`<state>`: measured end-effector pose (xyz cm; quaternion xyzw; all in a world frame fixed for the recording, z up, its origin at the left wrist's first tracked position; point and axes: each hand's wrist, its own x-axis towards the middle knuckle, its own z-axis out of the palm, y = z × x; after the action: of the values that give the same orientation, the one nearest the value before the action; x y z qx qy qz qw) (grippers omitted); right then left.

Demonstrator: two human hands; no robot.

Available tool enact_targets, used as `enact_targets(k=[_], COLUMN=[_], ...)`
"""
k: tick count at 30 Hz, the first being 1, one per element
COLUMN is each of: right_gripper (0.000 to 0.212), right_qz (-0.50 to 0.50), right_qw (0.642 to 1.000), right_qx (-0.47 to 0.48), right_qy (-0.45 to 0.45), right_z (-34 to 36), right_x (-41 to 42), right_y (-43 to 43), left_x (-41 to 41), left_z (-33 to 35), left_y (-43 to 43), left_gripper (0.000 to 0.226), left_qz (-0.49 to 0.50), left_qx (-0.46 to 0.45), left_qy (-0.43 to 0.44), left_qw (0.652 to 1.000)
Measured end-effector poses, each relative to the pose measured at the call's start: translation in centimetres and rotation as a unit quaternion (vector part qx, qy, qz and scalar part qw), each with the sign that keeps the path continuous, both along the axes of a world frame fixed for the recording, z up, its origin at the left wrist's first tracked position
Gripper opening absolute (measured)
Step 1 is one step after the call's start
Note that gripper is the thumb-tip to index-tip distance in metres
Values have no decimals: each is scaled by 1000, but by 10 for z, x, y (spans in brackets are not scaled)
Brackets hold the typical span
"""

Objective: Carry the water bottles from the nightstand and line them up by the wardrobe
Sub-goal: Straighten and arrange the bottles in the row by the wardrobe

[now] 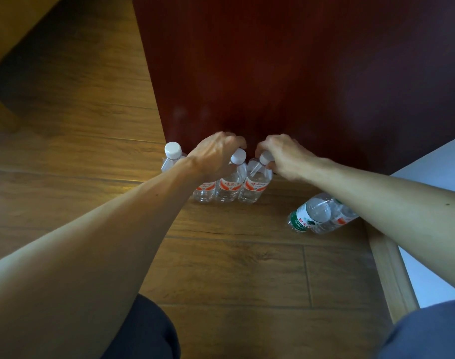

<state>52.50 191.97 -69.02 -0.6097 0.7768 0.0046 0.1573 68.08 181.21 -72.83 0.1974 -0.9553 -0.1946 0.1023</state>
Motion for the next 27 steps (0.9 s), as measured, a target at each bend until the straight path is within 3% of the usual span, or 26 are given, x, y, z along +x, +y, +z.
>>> enact_targets(k=[5,10,15,20,27], right_gripper=[28,60,63,71,66], right_qz=[15,6,-5,-28,-85], right_qw=[999,997,996,996,991], right_qx=[43,80,86,81,85], right_qy=[11,-17,-5,7,52], right_z=[1,6,13,30,70], right_x=[3,-1,0,-2,-18], right_y=[2,8,12,25,70], left_x=[8,17,25,9,-39], left_z=[3,13,16,16,20], left_y=[2,1,4,22,65], left_gripper=[50,80,73,65,59], left_qz=[-47,-46,-51,-117,-180], left_qx=[-34,-86,-112,-213,-189], left_qy=[-59,-97,-71,-43,8], left_qw=[997,990,990,969,965])
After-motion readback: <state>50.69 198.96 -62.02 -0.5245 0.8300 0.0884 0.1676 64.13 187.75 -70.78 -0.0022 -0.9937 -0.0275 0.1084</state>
